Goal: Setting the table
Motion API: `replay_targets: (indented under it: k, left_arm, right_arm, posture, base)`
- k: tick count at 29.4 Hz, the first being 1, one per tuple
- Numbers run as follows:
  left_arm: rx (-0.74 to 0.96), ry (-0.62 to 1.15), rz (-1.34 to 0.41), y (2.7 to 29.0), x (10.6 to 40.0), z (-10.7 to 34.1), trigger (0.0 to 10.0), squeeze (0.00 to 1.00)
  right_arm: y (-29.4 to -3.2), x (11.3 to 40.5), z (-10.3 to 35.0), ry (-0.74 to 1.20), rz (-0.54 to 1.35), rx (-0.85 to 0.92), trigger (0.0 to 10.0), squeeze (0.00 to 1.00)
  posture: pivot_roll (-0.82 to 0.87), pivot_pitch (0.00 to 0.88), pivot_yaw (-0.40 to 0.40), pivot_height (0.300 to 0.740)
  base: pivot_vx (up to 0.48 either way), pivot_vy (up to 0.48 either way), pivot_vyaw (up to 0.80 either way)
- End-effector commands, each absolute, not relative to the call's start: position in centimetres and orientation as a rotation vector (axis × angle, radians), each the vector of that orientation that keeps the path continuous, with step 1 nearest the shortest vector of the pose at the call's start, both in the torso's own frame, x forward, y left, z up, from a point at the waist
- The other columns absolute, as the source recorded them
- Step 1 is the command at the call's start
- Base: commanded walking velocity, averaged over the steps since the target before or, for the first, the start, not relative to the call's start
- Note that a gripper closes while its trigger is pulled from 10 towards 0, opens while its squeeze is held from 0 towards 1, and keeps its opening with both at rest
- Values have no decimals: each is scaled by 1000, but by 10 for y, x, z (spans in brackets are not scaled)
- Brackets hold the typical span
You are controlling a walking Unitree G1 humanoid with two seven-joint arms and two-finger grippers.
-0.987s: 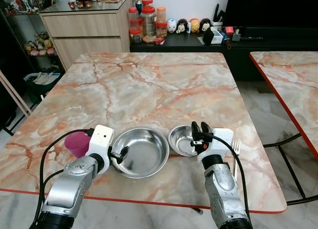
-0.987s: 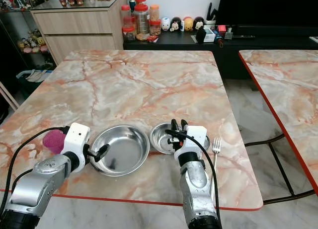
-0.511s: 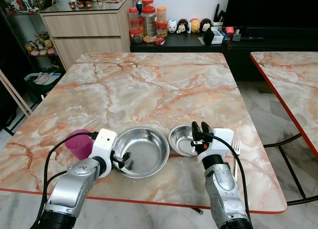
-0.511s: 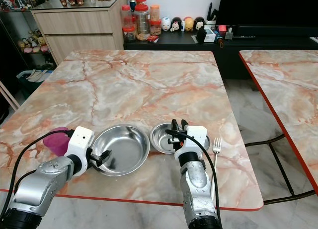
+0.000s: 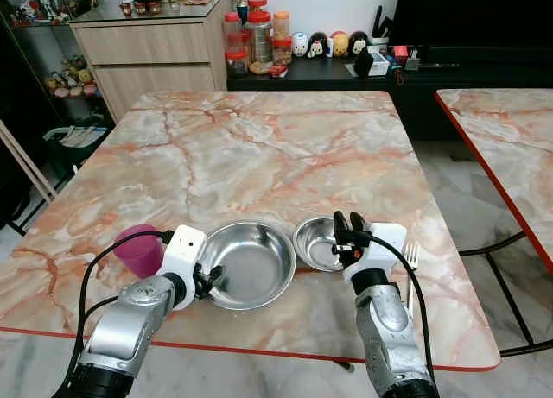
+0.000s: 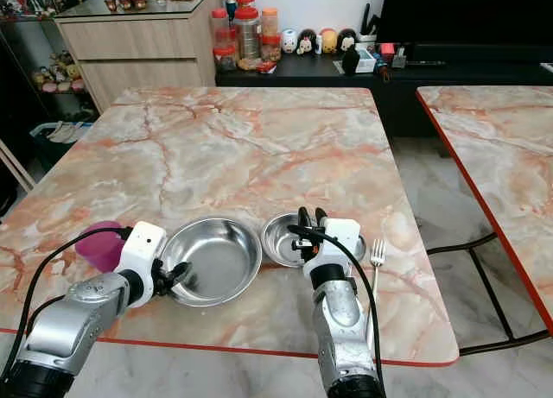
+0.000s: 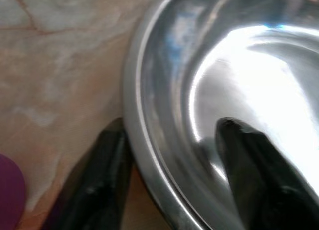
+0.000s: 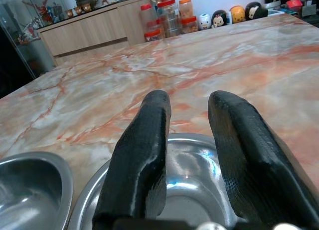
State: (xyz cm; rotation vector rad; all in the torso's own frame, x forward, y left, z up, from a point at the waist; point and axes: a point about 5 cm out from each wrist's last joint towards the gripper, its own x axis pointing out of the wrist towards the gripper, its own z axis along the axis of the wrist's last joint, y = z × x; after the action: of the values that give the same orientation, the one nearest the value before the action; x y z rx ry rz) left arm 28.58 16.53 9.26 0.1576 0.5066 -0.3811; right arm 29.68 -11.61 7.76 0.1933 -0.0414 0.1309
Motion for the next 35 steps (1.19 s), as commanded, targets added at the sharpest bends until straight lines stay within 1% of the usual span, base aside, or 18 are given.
replay_targets:
  k: [1, 27, 33, 35]
  left_arm:
    - [181, 524, -397, 166, 287, 93, 0, 0]
    - [247, 525, -394, 171, 287, 96, 0, 0]
    - [242, 481, -321, 180, 291, 104, 0, 0]
    - [228, 433, -281, 183, 295, 110, 0, 0]
  right_arm:
    - [-114, 298, 77, -38, 134, 195, 10000, 0]
    - [-111, 300, 78, -40, 144, 195, 10000, 0]
    - [-112, 300, 77, -37, 141, 196, 10000, 0]
    - [-112, 300, 77, -38, 141, 198, 10000, 0]
  posture:
    - [8, 0, 61, 740]
    - [13, 0, 63, 740]
    - [20, 0, 56, 740]
    - [21, 0, 54, 740]
  base:
    - [0, 0, 0]
    - [0, 0, 0]
    - [0, 0, 0]
    - [0, 0, 0]
